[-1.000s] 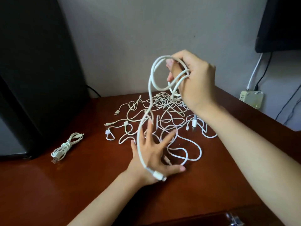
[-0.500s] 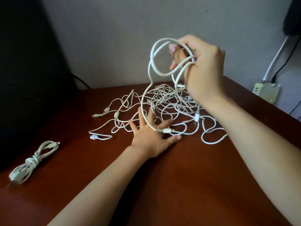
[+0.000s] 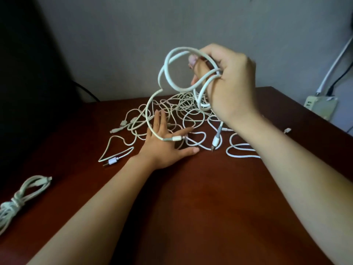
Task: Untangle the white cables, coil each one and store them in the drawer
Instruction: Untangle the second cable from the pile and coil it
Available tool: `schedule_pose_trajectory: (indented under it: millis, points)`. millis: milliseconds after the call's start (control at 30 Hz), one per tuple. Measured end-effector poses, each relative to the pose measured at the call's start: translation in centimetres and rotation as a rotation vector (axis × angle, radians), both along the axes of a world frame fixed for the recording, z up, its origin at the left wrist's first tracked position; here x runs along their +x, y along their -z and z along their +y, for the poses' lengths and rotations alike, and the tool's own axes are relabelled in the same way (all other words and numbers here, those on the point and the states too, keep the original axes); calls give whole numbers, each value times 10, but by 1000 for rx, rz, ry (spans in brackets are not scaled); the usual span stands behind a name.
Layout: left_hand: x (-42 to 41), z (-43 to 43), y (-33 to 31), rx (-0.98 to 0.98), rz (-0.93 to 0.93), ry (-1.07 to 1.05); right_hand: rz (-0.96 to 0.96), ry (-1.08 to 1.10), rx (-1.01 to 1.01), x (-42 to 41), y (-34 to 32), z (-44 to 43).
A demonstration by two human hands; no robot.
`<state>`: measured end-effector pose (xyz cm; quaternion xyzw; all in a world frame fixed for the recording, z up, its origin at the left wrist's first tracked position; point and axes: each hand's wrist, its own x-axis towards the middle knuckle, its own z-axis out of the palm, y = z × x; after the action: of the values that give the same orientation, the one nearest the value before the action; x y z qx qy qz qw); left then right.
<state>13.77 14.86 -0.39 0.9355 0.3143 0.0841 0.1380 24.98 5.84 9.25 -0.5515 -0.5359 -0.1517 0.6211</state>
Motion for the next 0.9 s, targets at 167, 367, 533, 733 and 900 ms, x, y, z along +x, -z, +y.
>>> schedule_pose_trajectory:
  millis: [167,367,533,733,900]
  points:
    - [-39,-24,-7,51,-105,30,-10,34,-47,-11,-5,-24]
    - [-75,-61,-17,-211,-316,-37,-63,78,-124,-27,4,-58]
    - [-94,-67,-11,-275,-648,-104,-166,126,-101,-32,29,-81]
    - [-99,-72,-15,-977,-1118,-193,-357,182,-258,-33,58,-99]
    - [-98,-82,-22,-1013,-919,-271,-407,125,-609,-43,59,-106]
